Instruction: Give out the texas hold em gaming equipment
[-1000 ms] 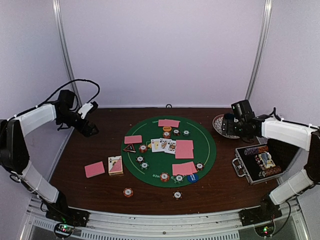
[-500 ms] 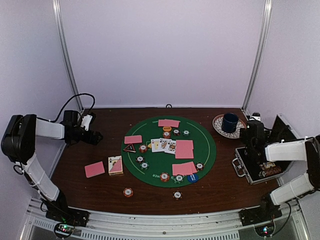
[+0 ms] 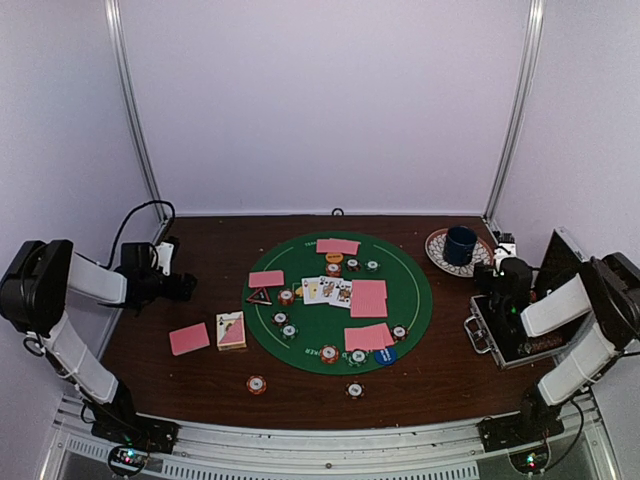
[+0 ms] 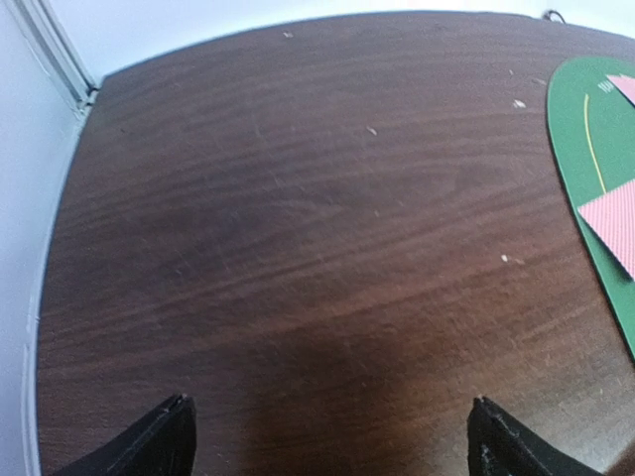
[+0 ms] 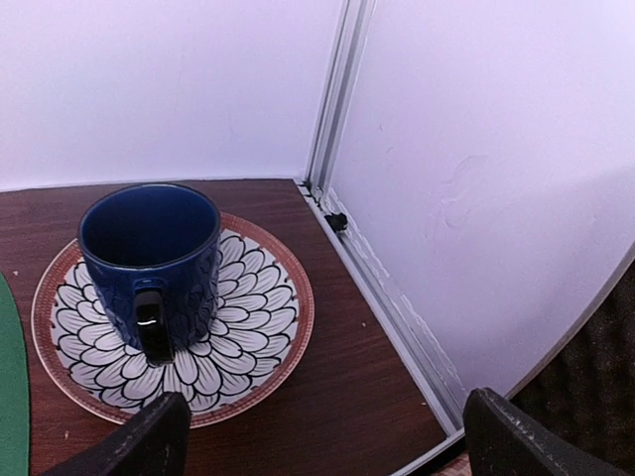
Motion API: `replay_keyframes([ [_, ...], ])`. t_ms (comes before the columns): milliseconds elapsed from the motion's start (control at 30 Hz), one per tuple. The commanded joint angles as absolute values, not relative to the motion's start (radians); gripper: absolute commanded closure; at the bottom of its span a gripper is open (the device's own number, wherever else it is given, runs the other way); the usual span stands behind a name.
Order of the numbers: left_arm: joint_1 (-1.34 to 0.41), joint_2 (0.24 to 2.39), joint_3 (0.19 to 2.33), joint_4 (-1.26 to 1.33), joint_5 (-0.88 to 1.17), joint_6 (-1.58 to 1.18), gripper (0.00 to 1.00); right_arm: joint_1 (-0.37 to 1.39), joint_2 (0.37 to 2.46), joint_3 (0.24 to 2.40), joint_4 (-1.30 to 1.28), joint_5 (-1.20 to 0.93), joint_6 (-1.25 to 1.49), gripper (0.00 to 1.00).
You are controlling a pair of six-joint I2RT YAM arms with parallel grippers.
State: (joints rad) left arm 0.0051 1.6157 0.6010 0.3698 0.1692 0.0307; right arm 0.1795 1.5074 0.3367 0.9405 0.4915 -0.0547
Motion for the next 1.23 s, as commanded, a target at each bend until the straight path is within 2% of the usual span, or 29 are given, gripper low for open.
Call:
replay_keyframes([
  [0,0.009,1.589,0.590,0.481,0.112,0.006,0.02,0.150,1.571,0.291,1.142,0.355,-0.092,0.00],
  [33,0.009,1.586,0.580,0.497,0.109,0.005,0.02,0.152,1.601,0.301,1.196,0.370,-0.114,0.01],
  [133,0.009,1.565,0.527,0.579,0.110,0.003,0.02,0.137,1.564,0.353,1.029,0.367,-0.067,0.01],
  [200,0.009,1.551,0.481,0.650,0.109,0.003,0.03,0.124,1.576,0.359,1.037,0.358,-0.062,0.01],
  [333,0.007,1.564,0.302,0.979,0.159,0.020,0.02,0.117,1.574,0.362,1.027,0.350,-0.054,0.00],
  [467,0.003,1.563,0.352,0.873,0.128,0.015,0.03,0.117,1.573,0.353,1.044,0.348,-0.061,0.00],
  [1200,0.003,1.567,0.345,0.897,0.124,0.011,0.02,0.107,1.570,0.367,1.012,0.329,-0.048,0.01],
])
